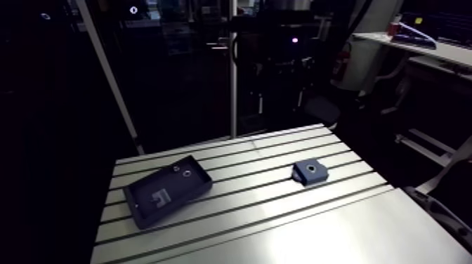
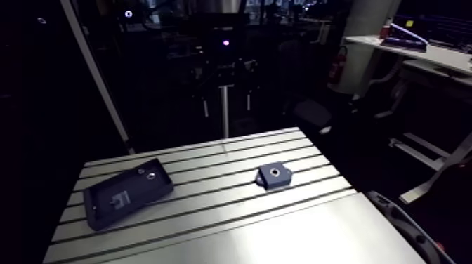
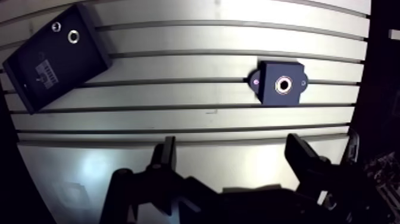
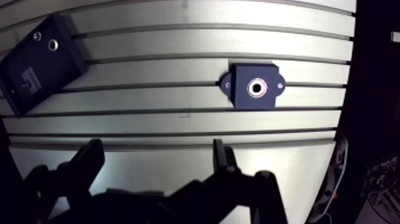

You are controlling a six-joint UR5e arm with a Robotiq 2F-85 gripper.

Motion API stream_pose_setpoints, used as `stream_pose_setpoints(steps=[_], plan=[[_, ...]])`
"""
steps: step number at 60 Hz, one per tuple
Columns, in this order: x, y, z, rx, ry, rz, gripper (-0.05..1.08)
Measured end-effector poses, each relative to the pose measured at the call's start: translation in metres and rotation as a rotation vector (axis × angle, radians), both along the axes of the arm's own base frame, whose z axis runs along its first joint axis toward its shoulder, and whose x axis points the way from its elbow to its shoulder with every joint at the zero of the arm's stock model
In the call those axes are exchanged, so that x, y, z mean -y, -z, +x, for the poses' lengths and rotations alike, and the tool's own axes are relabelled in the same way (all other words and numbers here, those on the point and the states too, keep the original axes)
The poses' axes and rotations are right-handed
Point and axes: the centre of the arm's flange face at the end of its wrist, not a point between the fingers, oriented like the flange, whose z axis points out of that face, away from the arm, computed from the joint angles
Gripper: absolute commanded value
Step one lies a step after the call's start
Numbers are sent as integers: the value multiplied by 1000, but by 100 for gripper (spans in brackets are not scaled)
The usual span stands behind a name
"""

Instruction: Pick up the bearing and press it into the housing until flush.

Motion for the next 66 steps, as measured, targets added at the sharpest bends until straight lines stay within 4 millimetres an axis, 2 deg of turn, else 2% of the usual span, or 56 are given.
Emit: stream_pose_setpoints(steps=[10, 31, 46, 66], plan=[[17, -24, -2, -19, -12, 3, 0], [12, -48, 7, -46, 14, -20, 0], [23, -81, 23, -103, 10, -28, 0], [32, -85, 34, -109, 1, -37, 0]])
